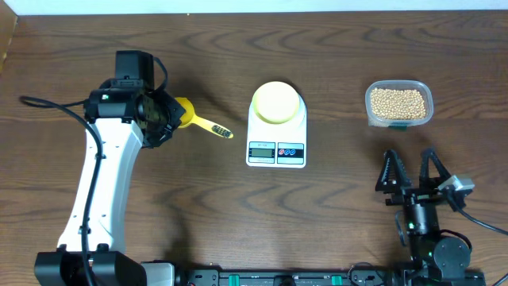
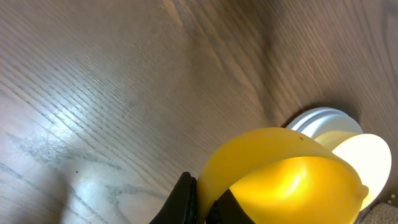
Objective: Scoop item into bowl and weigh 50g on scale
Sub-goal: 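Raise the right arm and move the right gripper toward the soybean tub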
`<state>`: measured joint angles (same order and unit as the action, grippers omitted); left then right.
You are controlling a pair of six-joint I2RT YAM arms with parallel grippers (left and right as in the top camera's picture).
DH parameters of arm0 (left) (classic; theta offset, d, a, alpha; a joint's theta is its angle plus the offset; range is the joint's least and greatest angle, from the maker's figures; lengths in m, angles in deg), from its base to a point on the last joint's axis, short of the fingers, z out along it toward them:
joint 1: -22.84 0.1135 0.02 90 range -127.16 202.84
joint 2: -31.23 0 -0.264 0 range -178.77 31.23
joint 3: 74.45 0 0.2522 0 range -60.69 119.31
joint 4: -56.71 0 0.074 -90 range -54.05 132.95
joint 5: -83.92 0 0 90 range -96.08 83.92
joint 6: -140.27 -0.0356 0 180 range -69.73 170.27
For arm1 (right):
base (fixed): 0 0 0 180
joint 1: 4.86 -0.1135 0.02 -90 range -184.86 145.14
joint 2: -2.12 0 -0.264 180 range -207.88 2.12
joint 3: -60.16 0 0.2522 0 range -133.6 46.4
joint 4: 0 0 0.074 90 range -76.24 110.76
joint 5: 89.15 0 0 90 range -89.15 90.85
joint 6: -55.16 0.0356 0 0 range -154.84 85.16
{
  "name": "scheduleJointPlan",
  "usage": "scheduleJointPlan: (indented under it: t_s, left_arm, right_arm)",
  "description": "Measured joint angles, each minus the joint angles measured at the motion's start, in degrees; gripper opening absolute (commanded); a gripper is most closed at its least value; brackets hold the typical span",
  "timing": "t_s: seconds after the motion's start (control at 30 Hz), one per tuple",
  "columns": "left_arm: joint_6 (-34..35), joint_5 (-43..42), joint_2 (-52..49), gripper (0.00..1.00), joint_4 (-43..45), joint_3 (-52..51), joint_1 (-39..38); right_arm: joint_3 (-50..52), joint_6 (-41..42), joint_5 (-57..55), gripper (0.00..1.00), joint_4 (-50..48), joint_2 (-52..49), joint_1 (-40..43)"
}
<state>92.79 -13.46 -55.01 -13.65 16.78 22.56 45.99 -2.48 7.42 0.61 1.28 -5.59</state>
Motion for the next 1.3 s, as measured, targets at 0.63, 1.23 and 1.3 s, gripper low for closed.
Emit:
scheduleJointPlan:
  t_s: [0.63,1.23,1.3]
  left_arm:
    - [5.3,0.0,0.0,0.08,0.3,0.0,-0.7]
    - [5.7,0.0,0.0,0.08,1.1,0.0,-0.7]
    - [5.7,0.0,0.0,0.08,1.1,0.0,-0.7]
  right_arm:
    - [0.0,21.3,3.0,0.99,-7.3,-0.1,0.0]
    - [-22.5,18.0,19.9,0.99,-4.0,-37.9,0.0]
    - [-25.1,17.9,23.6,0.99,-4.1,-43.6,0.0]
